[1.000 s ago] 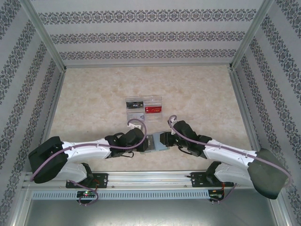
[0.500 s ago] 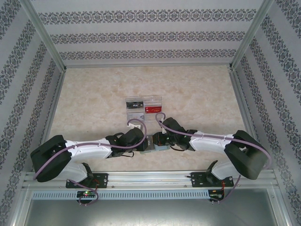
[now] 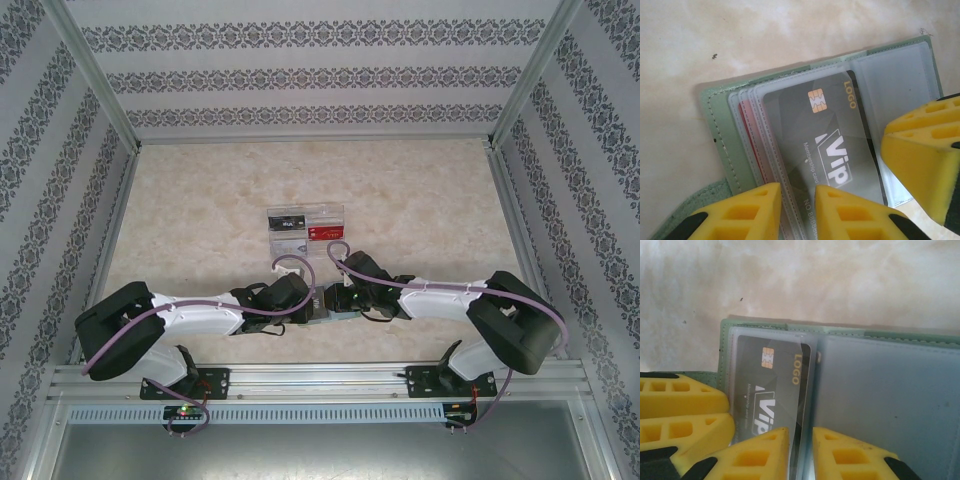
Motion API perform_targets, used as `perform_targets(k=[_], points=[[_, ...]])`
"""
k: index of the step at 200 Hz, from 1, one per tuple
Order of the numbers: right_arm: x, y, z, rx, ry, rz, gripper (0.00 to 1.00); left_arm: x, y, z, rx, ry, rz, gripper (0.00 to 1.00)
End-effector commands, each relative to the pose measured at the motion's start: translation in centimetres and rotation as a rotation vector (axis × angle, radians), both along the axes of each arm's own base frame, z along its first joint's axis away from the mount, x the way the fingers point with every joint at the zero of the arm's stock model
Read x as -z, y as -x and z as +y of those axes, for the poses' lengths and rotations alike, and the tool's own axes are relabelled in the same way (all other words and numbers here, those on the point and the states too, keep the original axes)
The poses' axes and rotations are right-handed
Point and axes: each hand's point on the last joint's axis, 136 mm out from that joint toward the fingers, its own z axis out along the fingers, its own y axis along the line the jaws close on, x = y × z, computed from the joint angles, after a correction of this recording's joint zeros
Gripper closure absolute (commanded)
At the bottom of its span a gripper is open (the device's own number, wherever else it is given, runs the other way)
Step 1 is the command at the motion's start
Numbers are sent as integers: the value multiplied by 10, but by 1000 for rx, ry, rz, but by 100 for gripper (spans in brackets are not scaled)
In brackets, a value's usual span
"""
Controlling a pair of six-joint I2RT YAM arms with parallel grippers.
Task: Take the credit cards out of the card holder
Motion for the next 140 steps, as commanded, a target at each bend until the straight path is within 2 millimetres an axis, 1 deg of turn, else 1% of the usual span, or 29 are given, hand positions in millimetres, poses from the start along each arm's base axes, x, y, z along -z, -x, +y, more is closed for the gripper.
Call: perform_targets(k=[1, 81, 120, 140], points=[[-5, -3, 8, -1, -28, 6, 78, 3, -3, 3, -25, 9, 10, 74], [-2, -2, 11, -10, -36, 21, 82, 4, -3, 1, -19, 9, 14, 74], [-2, -1, 12, -13, -38, 27, 82, 6, -2, 0, -16, 11, 20, 75], [-3, -1, 13, -13, -44, 30, 80, 7, -2, -1, -15, 9, 23, 75]])
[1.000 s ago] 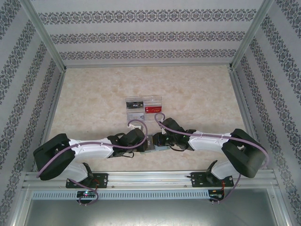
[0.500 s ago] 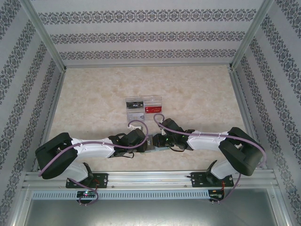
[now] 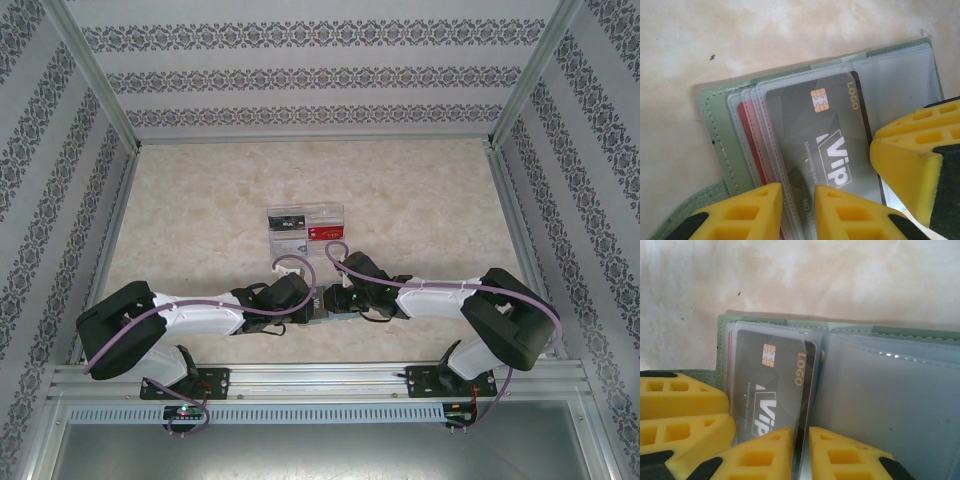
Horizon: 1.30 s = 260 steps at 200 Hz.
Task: Take the credit cards out of the card holder
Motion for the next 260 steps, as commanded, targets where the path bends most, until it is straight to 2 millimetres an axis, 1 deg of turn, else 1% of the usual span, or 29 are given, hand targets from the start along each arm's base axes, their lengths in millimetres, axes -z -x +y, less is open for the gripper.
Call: perform_targets(k=[1, 31, 68, 76, 105, 132, 184, 218, 260], points=[[-7, -3, 9, -7, -31, 5, 80, 6, -1, 0, -14, 5, 24, 75], [-13, -4, 4, -6, 4, -28, 79, 6, -2, 3, -22, -7, 22, 75], [-10, -11, -22, 30, 107, -49, 77, 6, -1, 7, -26, -19, 20, 75], [-11, -11, -23, 32, 110, -54, 77, 5, 0, 7, -24, -14, 19, 75], [-21, -7, -13, 5, 58, -61, 77, 5, -1, 5, -21, -8, 17, 75], [-27, -5, -1, -14, 7, -57, 80, 6, -1, 3, -16, -8, 22, 75], [-21, -2, 11, -29, -26, -17, 81, 6, 0, 5, -19, -7, 24, 75], [-17, -3, 12, -28, -22, -5, 80, 5, 0, 5, -17, -7, 22, 75], [-8, -2, 4, -14, 19, 1, 80, 5, 0, 5, -19, -8, 23, 75]])
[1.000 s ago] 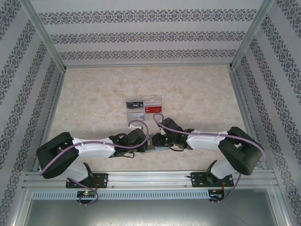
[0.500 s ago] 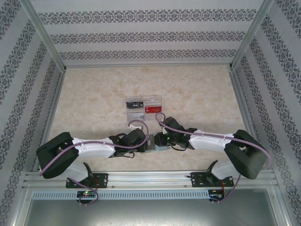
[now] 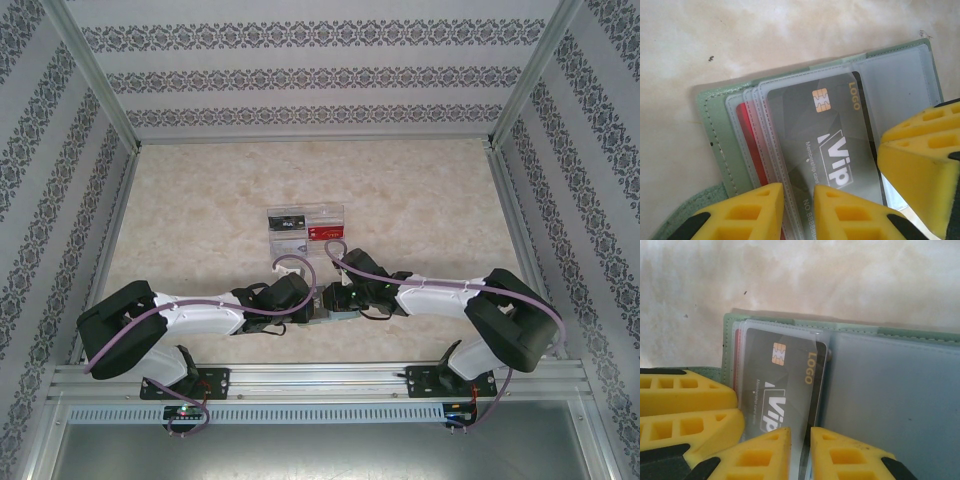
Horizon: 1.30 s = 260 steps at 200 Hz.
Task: Take the credit cards out of the card holder
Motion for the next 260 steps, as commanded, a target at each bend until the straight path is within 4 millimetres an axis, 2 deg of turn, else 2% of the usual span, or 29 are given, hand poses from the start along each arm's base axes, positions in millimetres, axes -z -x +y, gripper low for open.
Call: perform_targets(k=[1, 76, 119, 141, 162, 260], points=[[-2, -1, 5, -1, -1, -4, 80, 5, 1, 5, -19, -8, 24, 75], [13, 3, -3, 9, 25, 30, 80, 4, 0, 4, -16, -6, 25, 75], [6, 3, 0, 1, -5, 22, 82, 4, 0, 3, -14, -5, 25, 75], [3, 3, 2, -5, -22, 24, 87, 4, 0, 1, -10, -4, 28, 76], [2, 3, 1, 0, -20, 20, 100, 5, 0, 1, -7, -7, 32, 76], [2, -1, -23, 56, -1, 3, 100, 9, 0, 7, -21, -38, 36, 80]])
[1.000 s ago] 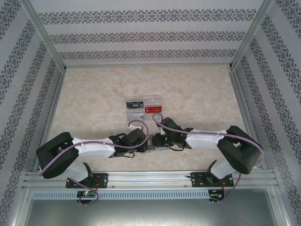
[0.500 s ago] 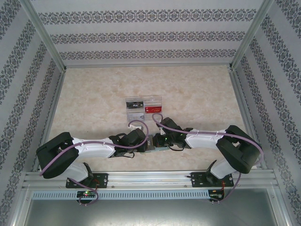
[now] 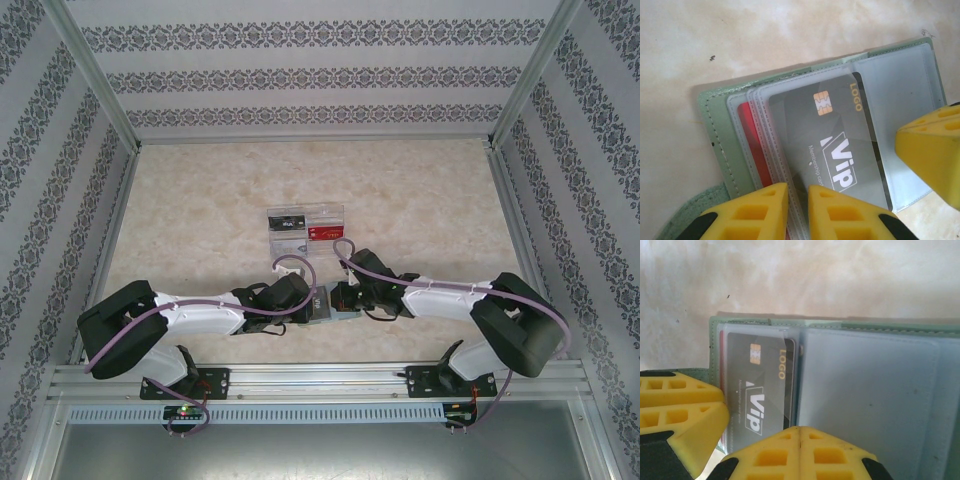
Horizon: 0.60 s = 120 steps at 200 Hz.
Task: Take the credit cards out of the card holder
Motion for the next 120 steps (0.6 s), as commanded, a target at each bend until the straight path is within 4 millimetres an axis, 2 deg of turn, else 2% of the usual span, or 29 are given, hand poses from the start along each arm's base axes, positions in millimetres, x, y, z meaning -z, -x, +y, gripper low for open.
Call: perform_targets(k=[1, 26, 41, 72, 120], points=[[1, 0, -8, 14, 10, -7, 100, 7, 0, 6, -21, -32, 34, 80], [-5, 1, -2, -5, -22, -11, 100, 7, 0, 6, -16, -33, 33, 84], [-11, 0, 4, -17, -46, -24, 89, 7, 0, 6, -16, -36, 34, 85], [-22, -1, 14, -46, -54, -53, 85, 9, 0, 6, -17, -38, 38, 85], [-8, -1, 17, -53, -18, -19, 84, 9, 0, 5, -15, -36, 38, 85]])
